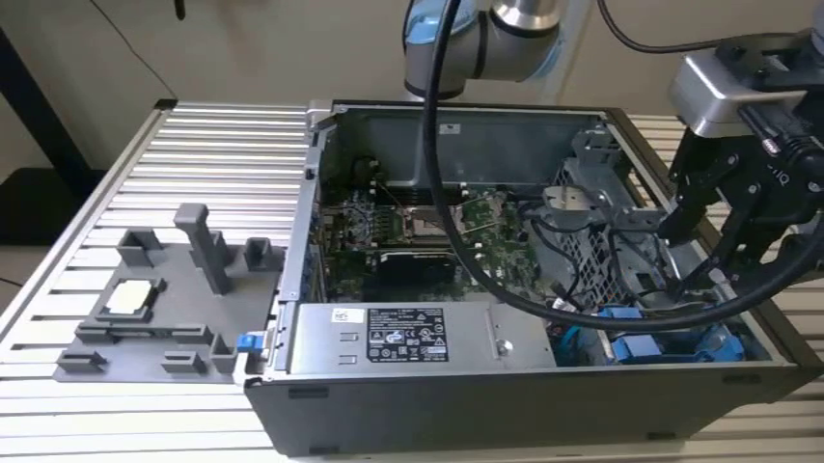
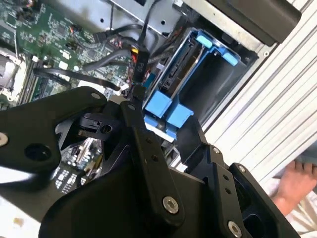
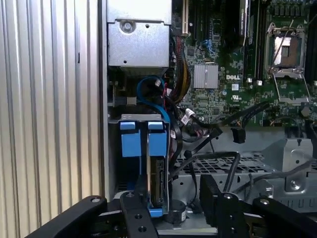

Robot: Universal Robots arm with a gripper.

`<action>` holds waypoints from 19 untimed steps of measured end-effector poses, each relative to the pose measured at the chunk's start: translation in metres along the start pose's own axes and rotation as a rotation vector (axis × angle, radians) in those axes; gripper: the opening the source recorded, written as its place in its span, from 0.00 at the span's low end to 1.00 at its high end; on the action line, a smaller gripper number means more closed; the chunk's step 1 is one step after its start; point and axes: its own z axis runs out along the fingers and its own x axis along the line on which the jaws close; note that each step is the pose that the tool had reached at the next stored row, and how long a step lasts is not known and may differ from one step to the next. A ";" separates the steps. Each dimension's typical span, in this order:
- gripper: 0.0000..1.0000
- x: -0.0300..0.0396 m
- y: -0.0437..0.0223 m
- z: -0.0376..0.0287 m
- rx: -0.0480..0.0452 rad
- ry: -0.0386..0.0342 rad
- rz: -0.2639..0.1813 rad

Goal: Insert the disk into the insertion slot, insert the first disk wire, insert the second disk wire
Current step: 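Insert the first disk wire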

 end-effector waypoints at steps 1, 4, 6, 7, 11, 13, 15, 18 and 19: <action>0.55 0.0000 0.0001 0.0000 0.0080 -0.0177 -0.001; 0.55 0.0000 0.0001 0.0000 0.0258 -0.0724 -0.001; 0.55 0.0000 0.0000 0.0002 0.0356 -0.0985 -0.002; 0.55 0.0000 0.0000 0.0004 0.0358 -0.1010 -0.002; 0.55 0.0001 -0.0020 0.0009 0.0294 -0.0991 -0.010; 0.55 0.0002 -0.0026 0.0017 0.0272 -0.0995 -0.024; 0.55 0.0003 -0.0026 0.0027 0.0318 -0.1003 -0.040; 0.55 0.0005 -0.0027 0.0044 0.0469 -0.1010 -0.059; 0.55 0.0006 -0.0027 0.0049 0.0520 -0.1010 -0.064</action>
